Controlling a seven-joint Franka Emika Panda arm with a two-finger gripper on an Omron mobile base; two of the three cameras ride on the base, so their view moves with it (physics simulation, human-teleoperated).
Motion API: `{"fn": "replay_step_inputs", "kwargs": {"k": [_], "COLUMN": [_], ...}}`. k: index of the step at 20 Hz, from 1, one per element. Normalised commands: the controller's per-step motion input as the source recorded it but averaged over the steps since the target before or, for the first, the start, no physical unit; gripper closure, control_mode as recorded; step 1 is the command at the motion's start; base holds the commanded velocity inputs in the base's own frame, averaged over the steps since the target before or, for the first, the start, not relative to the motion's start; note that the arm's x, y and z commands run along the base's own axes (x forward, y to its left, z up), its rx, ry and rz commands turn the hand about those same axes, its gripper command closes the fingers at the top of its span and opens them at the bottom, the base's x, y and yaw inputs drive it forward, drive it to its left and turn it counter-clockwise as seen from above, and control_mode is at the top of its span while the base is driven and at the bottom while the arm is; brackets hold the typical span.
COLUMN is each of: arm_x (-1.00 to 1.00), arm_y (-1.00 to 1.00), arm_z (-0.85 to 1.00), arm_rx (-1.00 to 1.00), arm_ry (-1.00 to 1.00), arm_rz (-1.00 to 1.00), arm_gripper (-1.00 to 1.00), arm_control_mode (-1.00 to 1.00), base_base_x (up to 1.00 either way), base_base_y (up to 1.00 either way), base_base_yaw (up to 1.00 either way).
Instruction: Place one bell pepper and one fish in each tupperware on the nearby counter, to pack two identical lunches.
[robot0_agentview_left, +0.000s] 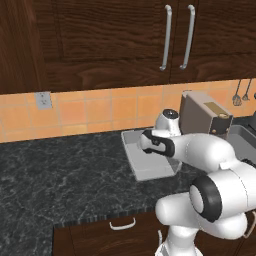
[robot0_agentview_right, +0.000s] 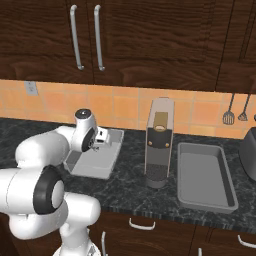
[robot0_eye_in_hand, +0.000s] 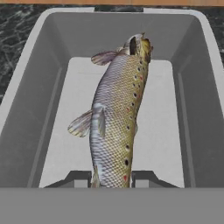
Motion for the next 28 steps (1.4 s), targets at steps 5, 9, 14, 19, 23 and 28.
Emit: {"fn": "replay_step_inputs", "kwargs": {"k": [5,9,14,19,23,28], "arm_x": [0.24,0.06,0.14,0.00,-0.17,-0.91], "arm_y": [0.00,0.00,0.00,0.00,0.00,0.10], "arm_z": [-0.04,-0.11,-0.10,0.00,0.08,0.23], "arm_rx": [0.00,0.00,0.00,0.00,0.00,-0.05], "arm_ry": [0.00,0.00,0.00,0.00,-0.02,-0.08], "arm_rz": [0.00,0.00,0.00,0.00,0.00,0.00], "arm_gripper": [1.00,1.00,-1.00,-1.00,-1.00,-1.00], "arm_control_mode": [-1.00,-1.00,-1.00,-1.00,-1.00,-1.00], "base_base_x": [0.00,0.00,0.00,0.00,0.00,0.00], "base_base_y": [0.00,0.00,0.00,0.00,0.00,0.00], "base_base_yaw": [0.00,0.00,0.00,0.00,0.00,0.00]}}
